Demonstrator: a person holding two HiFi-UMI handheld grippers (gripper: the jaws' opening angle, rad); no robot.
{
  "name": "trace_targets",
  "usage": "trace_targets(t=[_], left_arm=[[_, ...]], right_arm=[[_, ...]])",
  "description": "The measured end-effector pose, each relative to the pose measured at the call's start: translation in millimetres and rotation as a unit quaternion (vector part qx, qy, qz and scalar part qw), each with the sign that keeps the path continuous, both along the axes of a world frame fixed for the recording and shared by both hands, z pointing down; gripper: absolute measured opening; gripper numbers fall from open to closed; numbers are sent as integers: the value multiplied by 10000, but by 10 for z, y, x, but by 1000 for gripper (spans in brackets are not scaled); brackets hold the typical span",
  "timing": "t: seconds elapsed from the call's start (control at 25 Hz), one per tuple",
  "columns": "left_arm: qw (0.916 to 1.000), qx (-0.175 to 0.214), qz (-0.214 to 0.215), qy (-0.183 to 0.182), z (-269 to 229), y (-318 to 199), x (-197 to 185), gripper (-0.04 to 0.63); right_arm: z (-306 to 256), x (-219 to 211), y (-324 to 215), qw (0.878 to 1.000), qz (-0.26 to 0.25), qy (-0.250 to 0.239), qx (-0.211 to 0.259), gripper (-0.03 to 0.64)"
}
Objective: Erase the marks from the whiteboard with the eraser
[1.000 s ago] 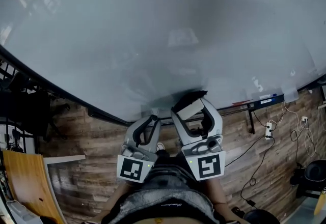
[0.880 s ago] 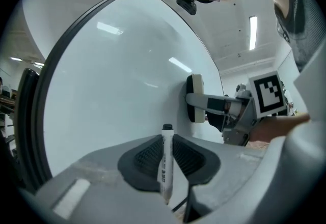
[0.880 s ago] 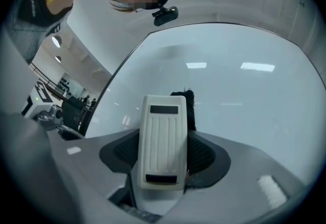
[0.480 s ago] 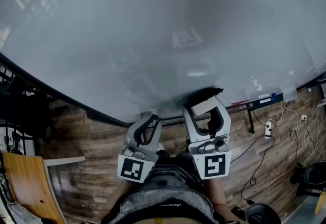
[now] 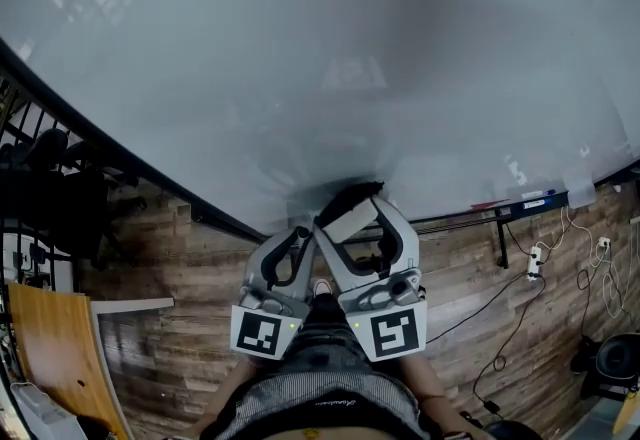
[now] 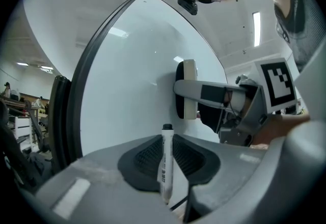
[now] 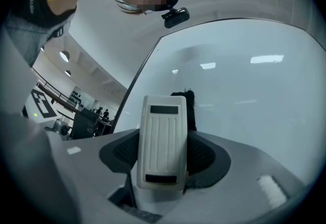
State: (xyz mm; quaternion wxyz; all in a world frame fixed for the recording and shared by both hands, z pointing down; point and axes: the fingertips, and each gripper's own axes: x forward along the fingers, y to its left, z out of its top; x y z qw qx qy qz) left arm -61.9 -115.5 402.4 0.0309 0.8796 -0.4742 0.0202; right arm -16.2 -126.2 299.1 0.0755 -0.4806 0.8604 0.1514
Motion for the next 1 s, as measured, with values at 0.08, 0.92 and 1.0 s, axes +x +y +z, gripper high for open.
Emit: trace_targets(t=[0.08,0.92,1.0], left_arm=[[10000,-21,-55,-13,6,8,-48,71],[9997,-38,236,-22,2,-5,311,71],[9997,-60,224,-14,9,5,289,71]], right_arm=[[10,-26,7,10000,-76,16,-20,261],[63,1040,-128,9952,789,-547,-196,262],[55,962,-126,9957,763,-491,-199,262]])
